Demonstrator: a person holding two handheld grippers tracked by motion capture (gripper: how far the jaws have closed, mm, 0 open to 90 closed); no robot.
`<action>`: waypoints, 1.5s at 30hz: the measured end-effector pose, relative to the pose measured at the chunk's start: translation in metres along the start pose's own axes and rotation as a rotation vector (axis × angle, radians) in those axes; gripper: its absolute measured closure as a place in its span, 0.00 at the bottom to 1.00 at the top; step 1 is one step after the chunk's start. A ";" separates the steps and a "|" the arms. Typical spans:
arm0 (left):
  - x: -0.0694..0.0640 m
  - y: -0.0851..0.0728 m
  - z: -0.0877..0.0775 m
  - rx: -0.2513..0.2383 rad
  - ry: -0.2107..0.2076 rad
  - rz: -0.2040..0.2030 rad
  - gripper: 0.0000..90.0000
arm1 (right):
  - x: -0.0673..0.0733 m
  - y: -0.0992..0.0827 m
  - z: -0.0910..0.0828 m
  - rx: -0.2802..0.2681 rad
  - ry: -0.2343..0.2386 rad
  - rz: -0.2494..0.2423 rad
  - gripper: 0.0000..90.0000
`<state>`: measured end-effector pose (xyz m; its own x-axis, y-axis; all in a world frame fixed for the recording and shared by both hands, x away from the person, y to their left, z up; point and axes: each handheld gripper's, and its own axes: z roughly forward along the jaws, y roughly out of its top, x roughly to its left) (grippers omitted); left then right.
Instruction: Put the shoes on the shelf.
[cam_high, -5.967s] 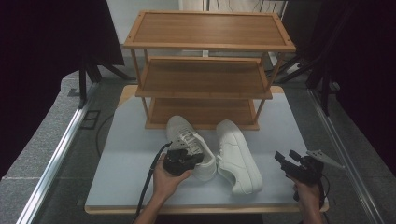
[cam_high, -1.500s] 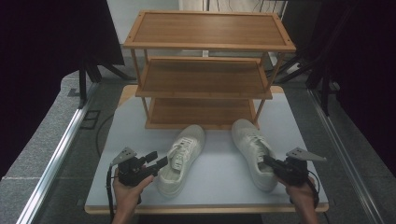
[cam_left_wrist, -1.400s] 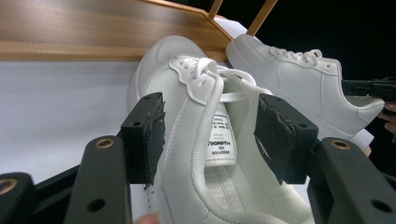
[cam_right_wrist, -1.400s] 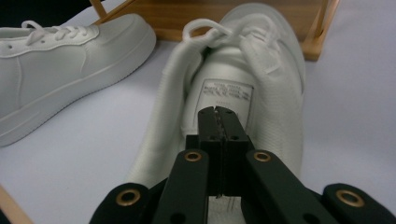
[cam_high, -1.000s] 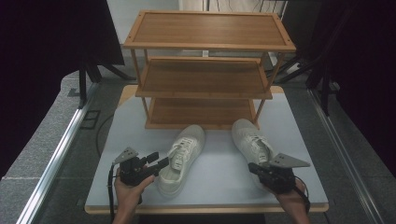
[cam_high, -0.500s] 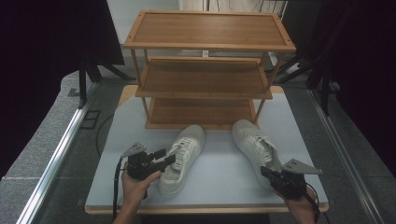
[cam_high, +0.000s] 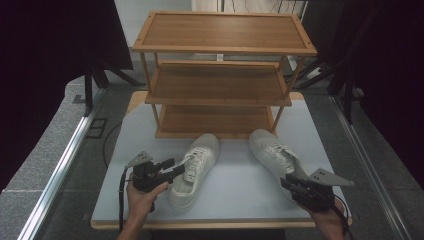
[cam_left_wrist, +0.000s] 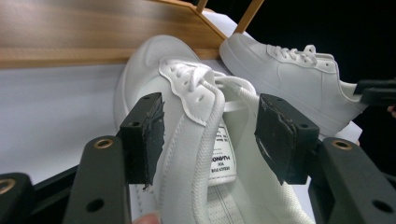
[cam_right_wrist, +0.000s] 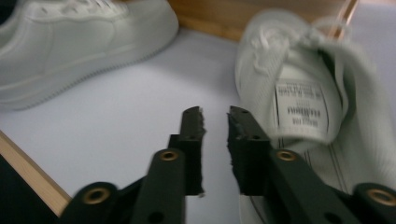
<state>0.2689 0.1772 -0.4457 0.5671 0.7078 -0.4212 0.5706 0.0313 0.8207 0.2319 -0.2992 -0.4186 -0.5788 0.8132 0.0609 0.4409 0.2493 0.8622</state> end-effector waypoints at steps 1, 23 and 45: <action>0.000 0.000 -0.001 0.000 0.002 0.002 0.47 | 0.000 0.002 -0.003 -0.019 -0.010 -0.008 0.68; 0.000 0.011 0.003 0.079 0.099 0.060 0.42 | -0.079 0.021 0.034 -0.007 -0.047 0.025 0.44; 0.002 0.008 0.055 0.196 0.168 0.136 0.67 | -0.103 0.016 0.081 0.099 -0.003 0.004 0.71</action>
<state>0.3076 0.1397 -0.4614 0.5494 0.8035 -0.2292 0.6093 -0.1976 0.7679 0.3542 -0.3360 -0.4522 -0.5748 0.8159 0.0629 0.5091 0.2964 0.8081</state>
